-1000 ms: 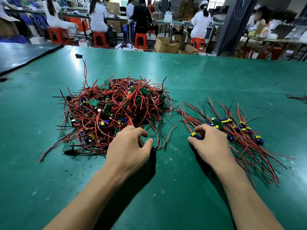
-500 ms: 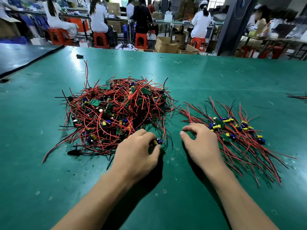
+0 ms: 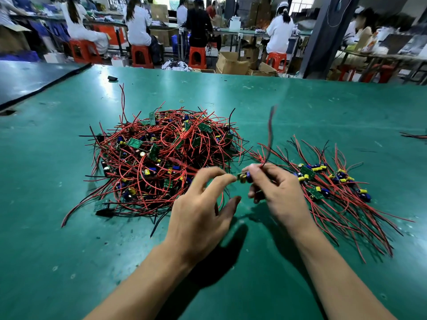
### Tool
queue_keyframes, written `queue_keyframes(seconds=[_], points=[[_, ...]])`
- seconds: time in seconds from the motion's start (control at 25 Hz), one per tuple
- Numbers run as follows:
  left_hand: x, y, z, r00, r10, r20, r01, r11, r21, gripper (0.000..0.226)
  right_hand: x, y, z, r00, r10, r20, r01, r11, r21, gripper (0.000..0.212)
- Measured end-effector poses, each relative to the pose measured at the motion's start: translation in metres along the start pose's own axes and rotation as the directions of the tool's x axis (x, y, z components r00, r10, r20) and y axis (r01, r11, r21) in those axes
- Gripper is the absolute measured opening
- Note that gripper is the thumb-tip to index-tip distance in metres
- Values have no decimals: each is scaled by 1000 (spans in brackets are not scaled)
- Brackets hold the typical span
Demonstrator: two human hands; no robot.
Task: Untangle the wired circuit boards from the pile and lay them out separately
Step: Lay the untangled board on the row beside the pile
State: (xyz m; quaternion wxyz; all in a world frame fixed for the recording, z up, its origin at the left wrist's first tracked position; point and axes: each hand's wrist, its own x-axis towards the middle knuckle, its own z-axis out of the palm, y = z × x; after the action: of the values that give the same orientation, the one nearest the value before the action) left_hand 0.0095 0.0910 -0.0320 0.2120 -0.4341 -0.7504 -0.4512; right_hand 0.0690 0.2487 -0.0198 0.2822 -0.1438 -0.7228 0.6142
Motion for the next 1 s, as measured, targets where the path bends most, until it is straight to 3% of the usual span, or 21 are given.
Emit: queue_keyframes(seconds=[0.08,0.2,0.28,0.36,0.48,0.56,0.64,0.76,0.8,0.88,0.92,1.0], points=[[-1,4,0,995,53,-88,-53,999,-2,18,6,-3,-4,984,126,-125,-87,956,280,16],[-1,8,1,985,57,-164,-63,998,-26,7,10,-7,-10,964,245,-104,-153,830,536,20],[3,5,2,980,-30,-198,12,996,-89,11,10,-7,-10,957,287,-46,-199,762,616,21],[7,-2,2,955,-229,-188,191,961,-198,25,10,-6,-11,948,318,28,-257,707,659,21],[9,-10,3,838,-542,-60,484,790,-377,32,9,-7,-11,930,327,169,-353,668,655,21],[10,-12,3,756,-653,50,575,625,-527,29,5,-9,-11,915,315,251,-402,687,605,21],[12,-11,-1,704,-690,170,629,493,-602,22,3,-11,-12,900,301,316,-436,668,603,21],[13,-9,-5,700,-657,282,658,439,-612,19,5,-15,-18,877,276,393,-481,497,723,22],[13,-8,-5,704,-643,302,659,433,-615,18,6,-15,-19,880,297,371,-475,538,696,22],[13,-4,-2,705,-612,358,664,391,-637,17,3,-14,-12,886,368,281,-461,756,464,23],[14,-2,0,696,-594,404,675,349,-650,22,0,-13,-5,885,383,265,-458,816,353,22],[13,1,3,671,-548,499,707,271,-653,32,-7,-7,9,877,367,311,-466,809,358,19]])
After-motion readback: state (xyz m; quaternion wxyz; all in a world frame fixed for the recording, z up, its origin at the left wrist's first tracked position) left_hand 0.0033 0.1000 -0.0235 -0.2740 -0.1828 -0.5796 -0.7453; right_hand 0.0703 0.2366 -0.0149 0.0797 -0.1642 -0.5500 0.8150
